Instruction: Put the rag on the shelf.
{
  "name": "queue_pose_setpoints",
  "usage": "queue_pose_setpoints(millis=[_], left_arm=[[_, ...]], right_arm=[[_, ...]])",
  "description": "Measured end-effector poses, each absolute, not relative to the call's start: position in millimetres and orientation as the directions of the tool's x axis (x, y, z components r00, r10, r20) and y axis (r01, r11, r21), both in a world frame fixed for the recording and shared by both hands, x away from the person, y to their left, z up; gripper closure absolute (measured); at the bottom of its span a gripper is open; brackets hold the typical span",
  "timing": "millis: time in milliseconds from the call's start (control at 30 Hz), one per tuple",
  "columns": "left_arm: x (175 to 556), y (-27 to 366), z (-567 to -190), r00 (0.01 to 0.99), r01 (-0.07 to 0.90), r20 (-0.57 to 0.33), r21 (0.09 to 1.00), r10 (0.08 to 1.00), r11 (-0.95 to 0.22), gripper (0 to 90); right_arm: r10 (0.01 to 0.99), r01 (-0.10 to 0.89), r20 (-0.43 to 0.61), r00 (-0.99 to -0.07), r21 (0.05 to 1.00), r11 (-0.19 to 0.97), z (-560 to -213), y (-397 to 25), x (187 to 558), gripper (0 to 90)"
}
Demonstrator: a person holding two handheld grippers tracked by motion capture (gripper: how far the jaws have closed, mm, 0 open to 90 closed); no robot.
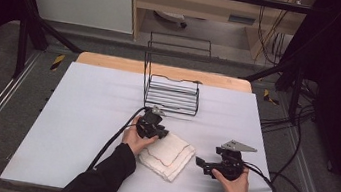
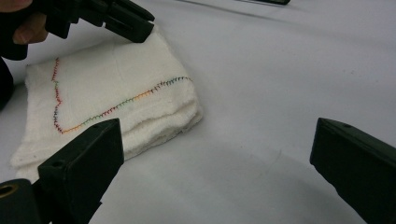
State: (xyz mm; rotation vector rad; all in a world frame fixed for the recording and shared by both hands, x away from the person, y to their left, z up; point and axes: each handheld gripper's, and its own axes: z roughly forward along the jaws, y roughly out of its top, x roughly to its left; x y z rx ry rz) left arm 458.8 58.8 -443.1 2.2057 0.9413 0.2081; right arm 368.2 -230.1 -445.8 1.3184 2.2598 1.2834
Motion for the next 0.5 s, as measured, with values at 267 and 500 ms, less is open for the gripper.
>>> queue_pose_setpoints(millis=[267, 500], left_arm=[[457, 57, -444, 0.73, 0.555, -0.114, 0.673, 0.674, -0.489, 76.2], [457, 58, -444, 0.741, 0.542, -0.106, 0.677, 0.663, -0.497, 77.4]], right_arm=[[0.802, 0.599, 0.238, -0.547, 0.781, 0.177, -443, -223, 373, 2.0], [0.805, 0.607, 0.246, -0.54, 0.776, 0.17, -443, -203, 385, 1.1]])
